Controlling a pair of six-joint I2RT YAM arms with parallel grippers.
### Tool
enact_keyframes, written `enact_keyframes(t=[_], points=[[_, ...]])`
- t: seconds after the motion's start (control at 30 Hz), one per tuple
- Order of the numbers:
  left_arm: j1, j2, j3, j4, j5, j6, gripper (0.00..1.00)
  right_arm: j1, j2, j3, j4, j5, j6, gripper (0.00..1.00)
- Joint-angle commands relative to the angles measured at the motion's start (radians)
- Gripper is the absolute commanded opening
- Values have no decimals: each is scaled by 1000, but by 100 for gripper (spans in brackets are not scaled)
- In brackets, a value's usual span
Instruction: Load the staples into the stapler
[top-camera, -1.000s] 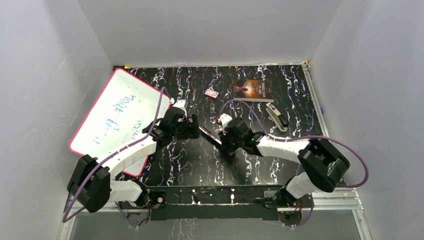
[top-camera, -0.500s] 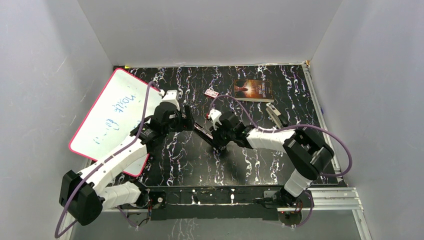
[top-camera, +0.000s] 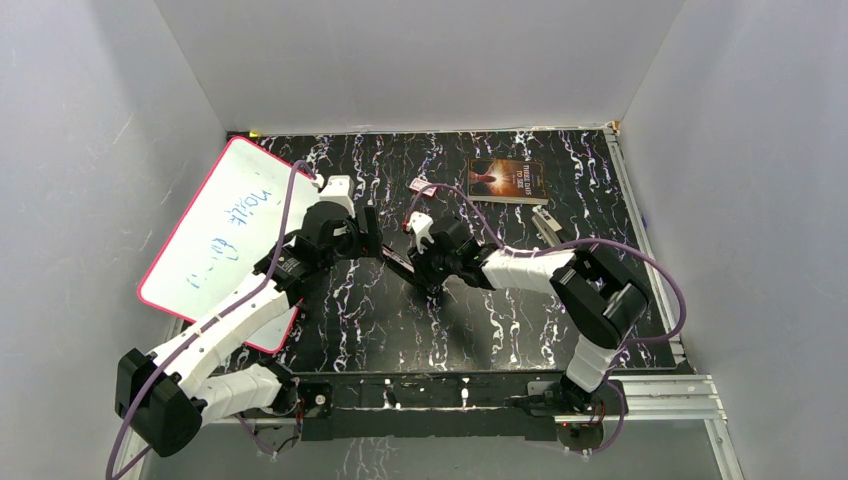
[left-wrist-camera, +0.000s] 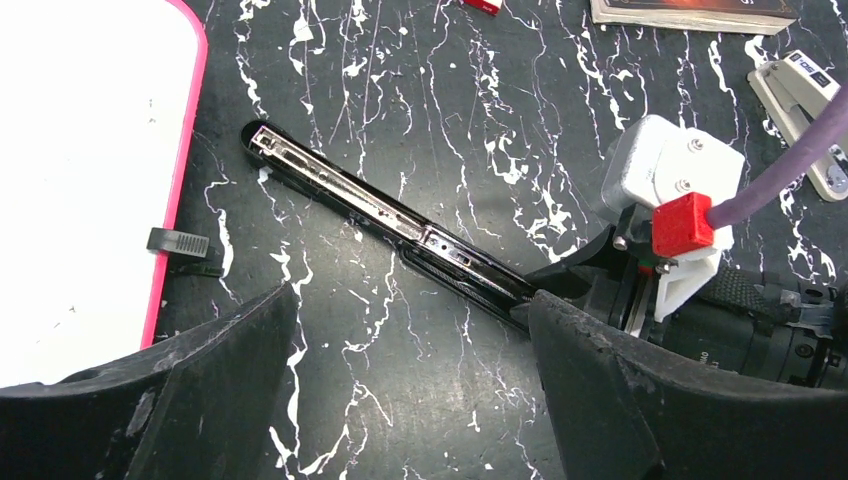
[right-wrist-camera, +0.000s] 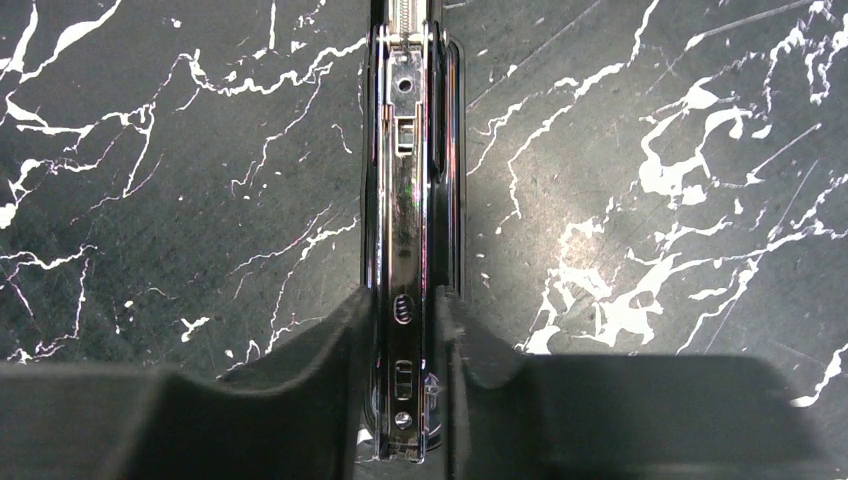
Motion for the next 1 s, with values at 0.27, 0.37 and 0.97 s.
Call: enact_keyframes(t=[0.27,0.37,0.97], points=[[9,3,53,66,-25,126,93,-22,-292,-39,39,152,92,61],[8,44,79,109,7,183,94,-101,-381,-84,8,248,220,63],[11,218,163,94,203,234,94,-551,-247,140,-455,657,292,70]])
